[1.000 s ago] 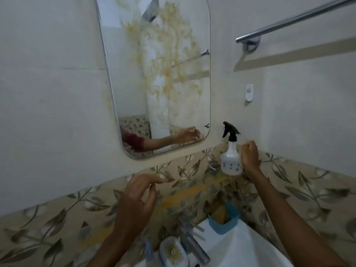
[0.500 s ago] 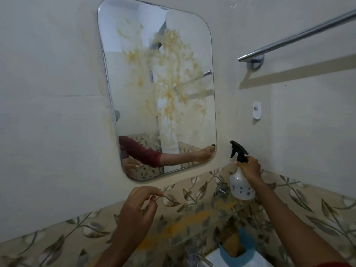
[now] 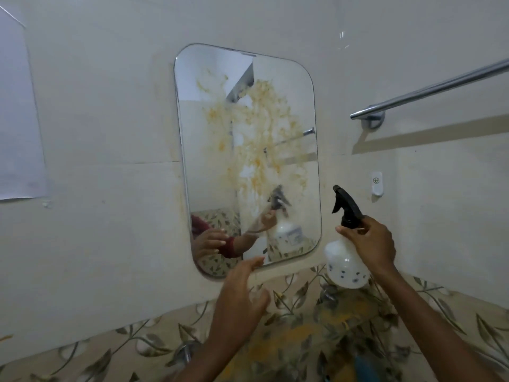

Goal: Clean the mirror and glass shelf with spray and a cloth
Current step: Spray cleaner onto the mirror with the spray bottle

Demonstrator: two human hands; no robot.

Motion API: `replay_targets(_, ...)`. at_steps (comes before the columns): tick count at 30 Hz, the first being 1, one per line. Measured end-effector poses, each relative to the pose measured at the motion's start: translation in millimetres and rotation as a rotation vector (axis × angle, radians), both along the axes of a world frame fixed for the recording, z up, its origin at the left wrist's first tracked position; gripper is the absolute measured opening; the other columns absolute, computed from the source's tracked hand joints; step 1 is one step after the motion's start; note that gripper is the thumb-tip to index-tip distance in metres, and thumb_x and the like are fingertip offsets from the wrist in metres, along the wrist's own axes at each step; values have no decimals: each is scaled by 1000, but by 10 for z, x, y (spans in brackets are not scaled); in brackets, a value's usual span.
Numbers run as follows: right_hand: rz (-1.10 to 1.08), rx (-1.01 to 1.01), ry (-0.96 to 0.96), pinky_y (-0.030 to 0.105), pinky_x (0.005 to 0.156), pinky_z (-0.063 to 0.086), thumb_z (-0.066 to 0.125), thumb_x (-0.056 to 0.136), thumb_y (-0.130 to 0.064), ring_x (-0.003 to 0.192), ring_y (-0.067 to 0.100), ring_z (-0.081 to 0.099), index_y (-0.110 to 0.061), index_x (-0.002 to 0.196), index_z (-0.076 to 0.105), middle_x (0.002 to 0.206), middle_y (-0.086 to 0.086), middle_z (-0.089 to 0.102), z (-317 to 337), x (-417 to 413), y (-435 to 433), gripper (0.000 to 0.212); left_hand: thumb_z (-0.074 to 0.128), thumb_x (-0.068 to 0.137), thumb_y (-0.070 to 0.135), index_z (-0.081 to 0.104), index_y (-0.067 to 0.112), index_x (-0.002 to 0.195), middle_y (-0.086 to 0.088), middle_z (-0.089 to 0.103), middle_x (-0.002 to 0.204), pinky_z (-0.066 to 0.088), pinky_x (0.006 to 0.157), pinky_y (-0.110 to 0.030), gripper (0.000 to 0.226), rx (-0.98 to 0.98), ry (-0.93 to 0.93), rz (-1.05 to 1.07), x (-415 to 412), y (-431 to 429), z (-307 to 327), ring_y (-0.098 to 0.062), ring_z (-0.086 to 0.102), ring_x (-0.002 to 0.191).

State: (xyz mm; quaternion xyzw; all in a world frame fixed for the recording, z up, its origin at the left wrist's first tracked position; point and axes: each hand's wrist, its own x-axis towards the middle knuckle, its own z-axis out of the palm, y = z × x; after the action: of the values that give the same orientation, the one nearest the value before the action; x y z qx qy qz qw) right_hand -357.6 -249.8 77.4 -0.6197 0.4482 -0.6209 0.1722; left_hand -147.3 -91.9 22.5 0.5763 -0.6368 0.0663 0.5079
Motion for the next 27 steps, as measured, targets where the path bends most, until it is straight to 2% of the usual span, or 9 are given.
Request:
replay_targets(3,71,-120,-58,29,67,48,80,68,-34,75,17,63,-17,96,71,81,-1,68,233,191,428,34,75,59,60,4,45,143,15,22,148,35,109,-36,111,247,126,-100,-211,-106,130,-9,28,135)
replay_targets(6,193,-192,-118,24,67,52,81,66,-33,73,7,64,-22,94,71,76,-11,66,331,465,823,32,76,45,72,-13,46,141,12,7,154,29,109,-34,134,275,176,-169,-407,-179,257,-9,21,138)
replay_targets(8,259,-210,-156,20,66,50,80,67,-34,75,3,64,-24,94,69,77,-14,66,365,624,1000,31,77,45,70,-5,42,144,12,13,154,29,108,-29,132,186,190,-150,-444,-166,321,-3,23,132)
replay_targets(10,295,-217,-166,21,67,51,80,67,-34,77,4,65,-27,92,67,78,-13,66,443,740,1113,29,75,43,71,14,38,143,12,29,148,34,104,-26,121,99,199,-95,-384,-130,377,-1,32,127)
replay_targets(14,376,-200,-147,25,69,50,79,69,-32,79,12,63,-21,90,58,84,-12,63,718,923,1206,32,74,48,69,32,35,134,20,40,127,38,85,-12,102,-2,152,-5,-192,-34,527,-2,43,114)
replay_targets(18,573,-54,-293,34,68,52,75,71,-22,84,21,61,-16,102,43,92,-1,56,964,1114,1259,45,74,47,71,34,35,133,22,39,121,34,81,-8,102,-76,88,15,-88,44,659,2,41,108)
replay_targets(21,756,95,-403,34,56,49,68,75,-8,73,26,62,-8,110,52,93,10,58,1094,1202,1281,39,74,47,69,33,37,132,17,46,122,38,73,-7,100,-97,72,9,-50,83,756,-3,49,106)
replay_targets(24,859,142,-427,26,49,49,61,79,0,68,20,57,-6,98,61,85,10,61,1191,1224,1287,20,73,47,70,26,40,134,13,46,129,46,79,-20,104,-101,10,26,5,112,825,-8,50,111)
replay_targets(27,926,127,-456,24,50,51,57,78,5,70,17,58,-13,82,62,82,4,65,1281,1228,1269,19,76,52,65,16,34,143,6,40,141,50,89,-28,114,-115,-97,86,46,121,895,-11,47,117)
